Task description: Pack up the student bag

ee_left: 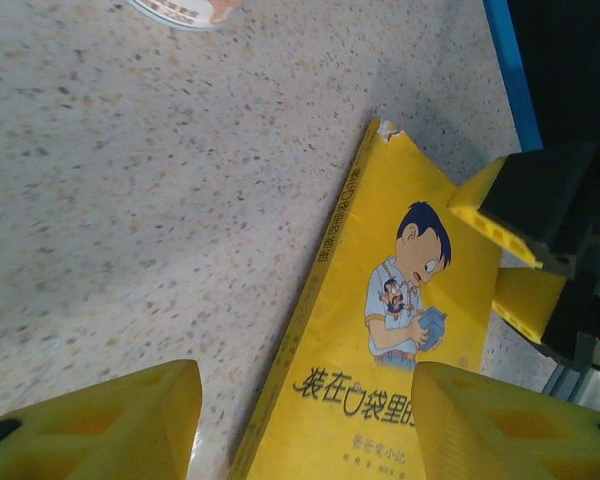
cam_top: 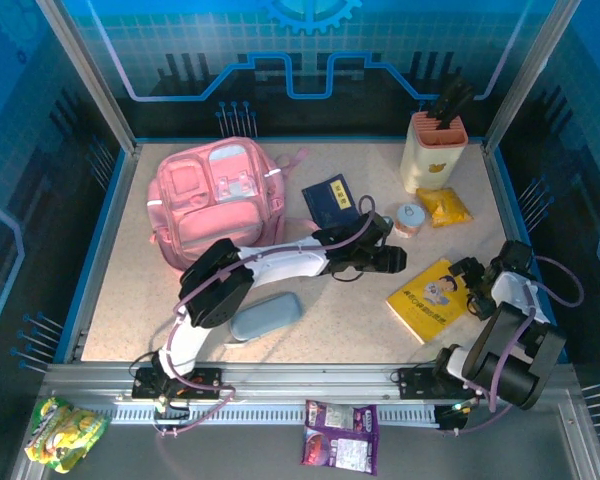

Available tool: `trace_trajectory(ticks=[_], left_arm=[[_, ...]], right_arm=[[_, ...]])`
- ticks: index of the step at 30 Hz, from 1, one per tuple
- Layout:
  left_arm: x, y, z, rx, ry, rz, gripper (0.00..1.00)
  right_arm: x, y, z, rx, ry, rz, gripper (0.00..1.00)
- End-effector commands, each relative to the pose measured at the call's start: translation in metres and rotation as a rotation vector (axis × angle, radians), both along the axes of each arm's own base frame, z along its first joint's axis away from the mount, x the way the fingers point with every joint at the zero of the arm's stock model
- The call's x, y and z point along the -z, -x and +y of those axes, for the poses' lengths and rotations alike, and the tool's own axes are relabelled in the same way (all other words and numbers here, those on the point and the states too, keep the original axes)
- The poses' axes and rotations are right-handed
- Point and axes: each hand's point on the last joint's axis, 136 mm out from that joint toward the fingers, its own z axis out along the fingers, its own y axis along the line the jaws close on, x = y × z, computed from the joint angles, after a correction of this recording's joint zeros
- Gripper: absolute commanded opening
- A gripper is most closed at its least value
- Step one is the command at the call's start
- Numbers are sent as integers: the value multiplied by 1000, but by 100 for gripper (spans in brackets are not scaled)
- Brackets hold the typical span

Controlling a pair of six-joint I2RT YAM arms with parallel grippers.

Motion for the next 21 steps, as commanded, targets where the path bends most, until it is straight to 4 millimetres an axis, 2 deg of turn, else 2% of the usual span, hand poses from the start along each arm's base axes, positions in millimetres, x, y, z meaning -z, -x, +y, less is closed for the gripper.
trace_trajectory(ticks=[1, 5, 7, 10, 13, 16, 19, 21], left_arm=[[12, 10, -13, 25, -3, 68, 59], [32, 11, -14, 22, -36, 113, 60], [39, 12, -14, 25, -45, 125, 59], [46, 15, -9, 16, -53, 137, 58], [53, 19, 0, -7, -75, 164, 56], [61, 24, 20, -58, -128, 178, 54], [72, 29, 51, -145, -181, 186, 53], [71, 31, 66, -196, -178, 180, 53]], right_arm=[[1, -15, 26, -84, -95, -69, 97], [-3, -23, 44, -140, -147, -109, 90], [-7, -28, 60, -194, -170, -131, 88], [-12, -35, 79, -236, -238, -170, 80], [-19, -39, 95, -276, -249, -187, 78], [-21, -42, 119, -323, -299, -203, 76], [-27, -46, 142, -385, -323, -201, 76], [-35, -51, 154, -425, -332, -225, 77]])
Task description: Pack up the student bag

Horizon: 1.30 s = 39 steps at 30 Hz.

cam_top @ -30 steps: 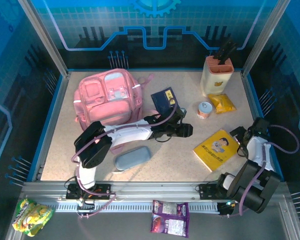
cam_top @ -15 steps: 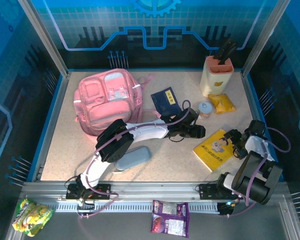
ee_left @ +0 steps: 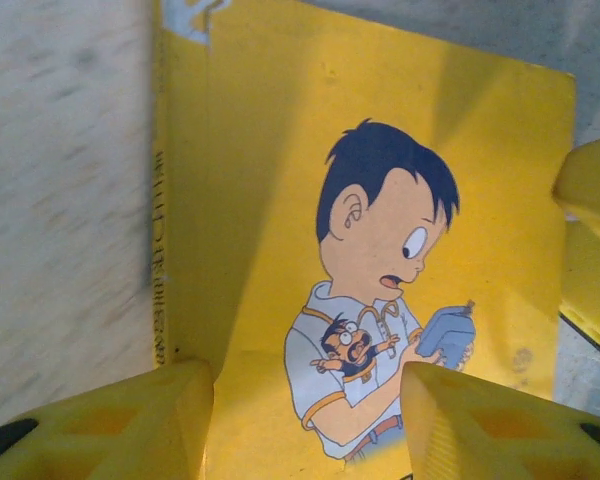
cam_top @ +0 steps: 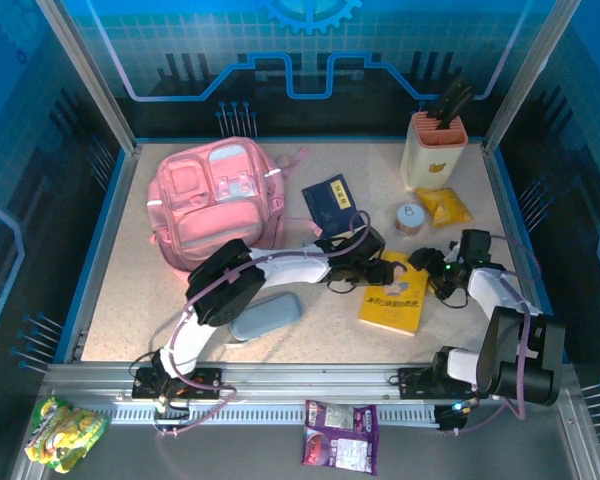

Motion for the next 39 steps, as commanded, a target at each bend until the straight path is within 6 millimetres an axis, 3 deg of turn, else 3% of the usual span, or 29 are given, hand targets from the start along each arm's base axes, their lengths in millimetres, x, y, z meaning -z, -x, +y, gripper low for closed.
trace_trajectory(ticks=[1, 4, 10, 17, 29, 39], left_arm=[[11, 10, 35, -110, -67, 24, 53], [6, 10, 46, -146, -65, 9, 53], [-9, 12, 52, -185, -16, -1, 52], [-25, 20, 55, -205, 70, 11, 53], [-5, 25, 60, -254, 47, 69, 53], [2, 24, 68, -271, -2, 67, 51]], right_arm=[[-21, -6, 34, -78, -96, -44, 78], [-25, -5, 35, -129, -58, -35, 81], [-22, 21, 18, -206, 103, 49, 85], [-15, 54, 33, -314, 120, 122, 89], [-14, 66, 67, -427, 19, 93, 87], [-28, 63, 71, -472, 28, 37, 79]])
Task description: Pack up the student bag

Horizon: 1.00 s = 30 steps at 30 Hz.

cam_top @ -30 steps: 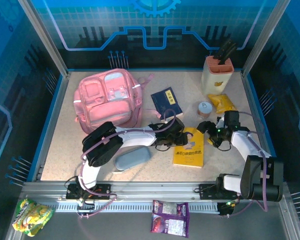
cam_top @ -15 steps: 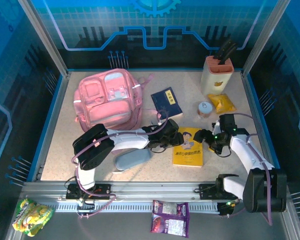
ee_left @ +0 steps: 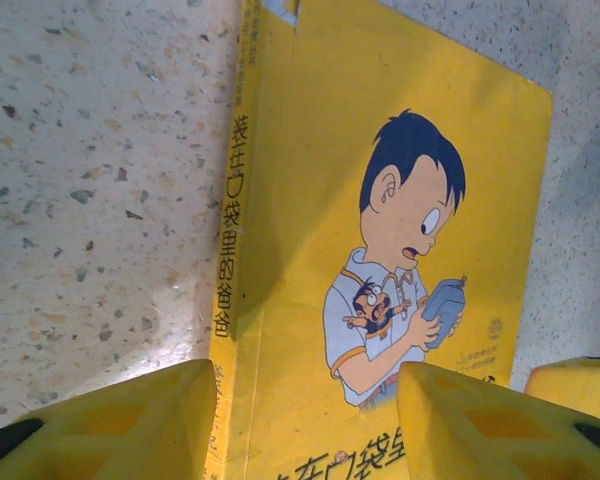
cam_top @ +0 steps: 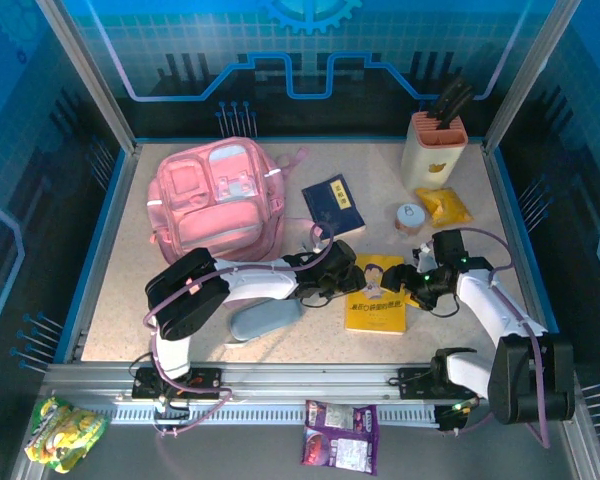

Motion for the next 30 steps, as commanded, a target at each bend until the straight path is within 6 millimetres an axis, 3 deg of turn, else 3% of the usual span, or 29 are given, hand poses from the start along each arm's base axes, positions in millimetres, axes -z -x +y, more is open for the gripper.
trace_trajectory(ticks=[1, 6, 15, 22, 26, 30], left_arm=[[9, 3, 7, -15, -44, 16, 50], [9, 7, 8, -18, -59, 10, 50], [14, 9, 0, -7, -56, 29, 50], [18, 9, 0, -2, -63, 29, 50], [18, 9, 4, -5, -81, 25, 49], [14, 8, 8, 4, -95, -2, 49]], right_arm=[[-4, 4, -2, -22, 43, 0, 80], [7, -1, -25, 35, 184, 20, 86], [23, 0, 5, 3, 40, 70, 86], [8, 3, 25, -47, -57, 50, 82], [4, 4, 21, -63, -30, 37, 82], [20, 12, 2, -62, 115, 77, 86]])
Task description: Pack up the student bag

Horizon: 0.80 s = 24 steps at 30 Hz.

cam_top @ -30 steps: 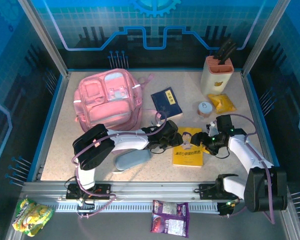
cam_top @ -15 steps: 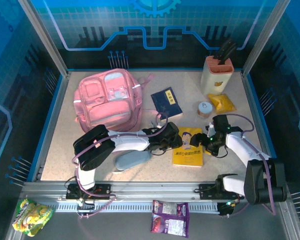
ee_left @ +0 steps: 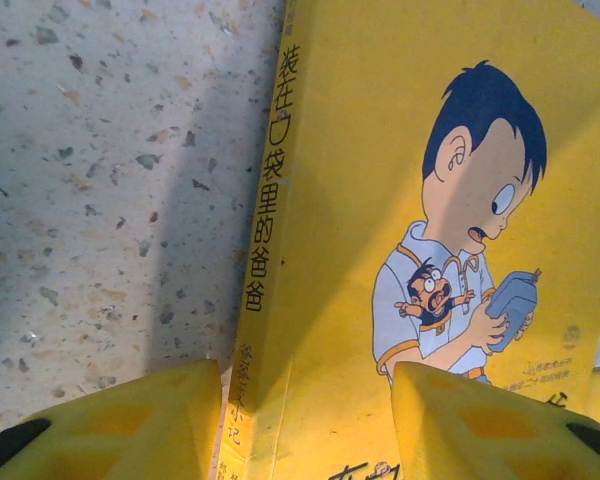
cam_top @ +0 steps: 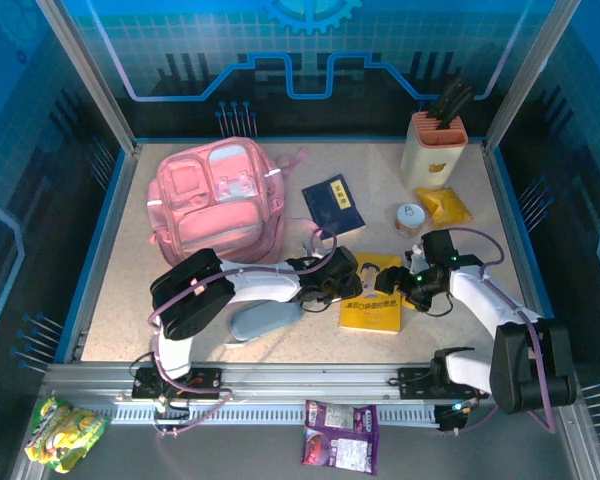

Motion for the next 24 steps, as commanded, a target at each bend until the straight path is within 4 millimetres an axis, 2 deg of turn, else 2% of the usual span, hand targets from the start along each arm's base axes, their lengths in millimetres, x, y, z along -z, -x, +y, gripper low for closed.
trace_trajectory(ticks=[1, 6, 9, 14, 18, 24], left_arm=[[-5, -1, 0, 14, -20, -21, 48], [-6, 0, -6, 35, 5, -21, 48], [-3, 0, -10, 37, 20, -11, 48], [-4, -1, -2, 27, -11, -26, 48], [-4, -2, 0, 34, -25, -35, 48], [0, -1, 1, 40, -36, -32, 48]], right_arm=[[5, 9, -4, -32, 57, 30, 86], [9, 12, 14, -82, 21, 51, 85], [3, 10, 25, -95, -34, 38, 82], [-15, 6, 22, -111, -7, -15, 78], [-30, 7, 32, -130, -76, -40, 77], [-43, 6, 26, -126, -37, -76, 71]])
